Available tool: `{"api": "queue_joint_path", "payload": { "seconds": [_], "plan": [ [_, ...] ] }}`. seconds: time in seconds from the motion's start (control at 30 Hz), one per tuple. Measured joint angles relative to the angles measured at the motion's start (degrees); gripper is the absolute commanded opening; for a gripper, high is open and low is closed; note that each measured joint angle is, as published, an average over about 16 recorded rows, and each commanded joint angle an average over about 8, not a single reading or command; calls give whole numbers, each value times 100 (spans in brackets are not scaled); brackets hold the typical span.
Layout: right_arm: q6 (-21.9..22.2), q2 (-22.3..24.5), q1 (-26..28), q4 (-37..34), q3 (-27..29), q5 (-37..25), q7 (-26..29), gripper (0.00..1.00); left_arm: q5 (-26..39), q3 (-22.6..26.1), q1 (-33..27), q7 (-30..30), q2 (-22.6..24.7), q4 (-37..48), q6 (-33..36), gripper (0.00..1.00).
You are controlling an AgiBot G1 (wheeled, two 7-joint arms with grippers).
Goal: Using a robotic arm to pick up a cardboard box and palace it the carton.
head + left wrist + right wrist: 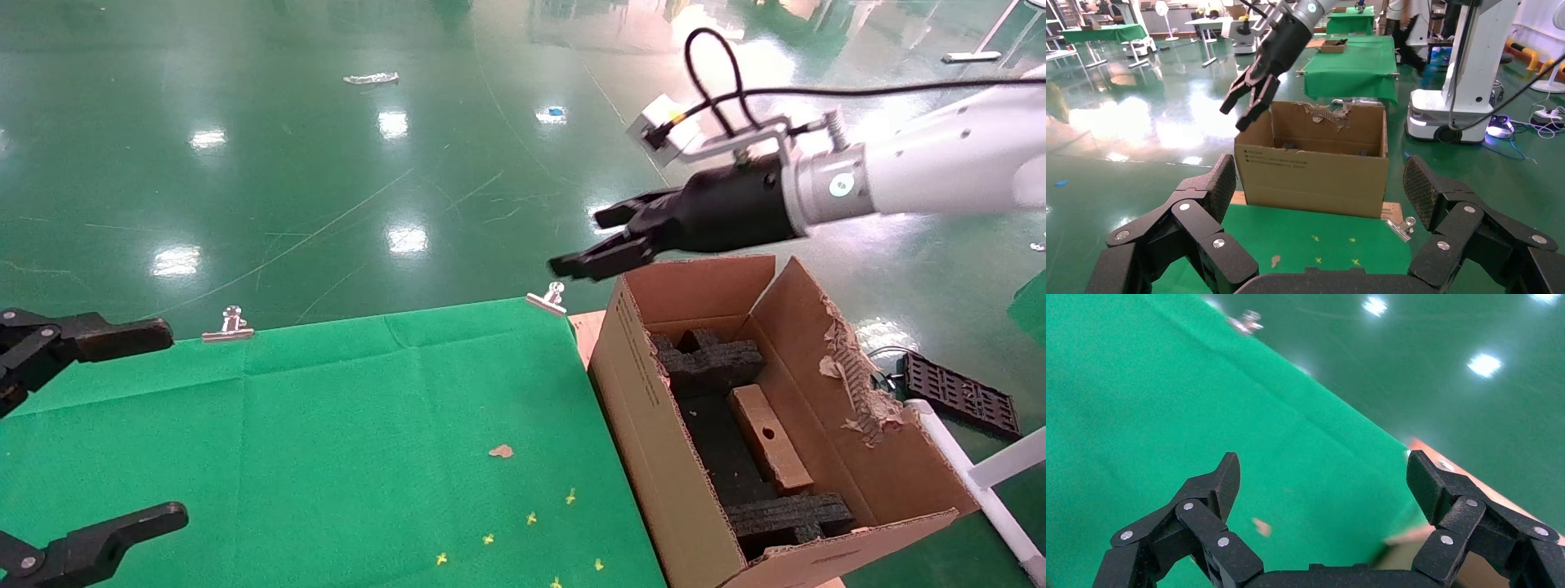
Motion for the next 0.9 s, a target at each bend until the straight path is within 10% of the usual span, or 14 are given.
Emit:
{"api": "queue_joint_path", "payload": {
  "seconds": [0.9],
  "plan": [
    [-751,561,-3276,2750,3309,1750,-1266,100,-5,8,-2,4,-3,0,-3,100]
  ]
}}
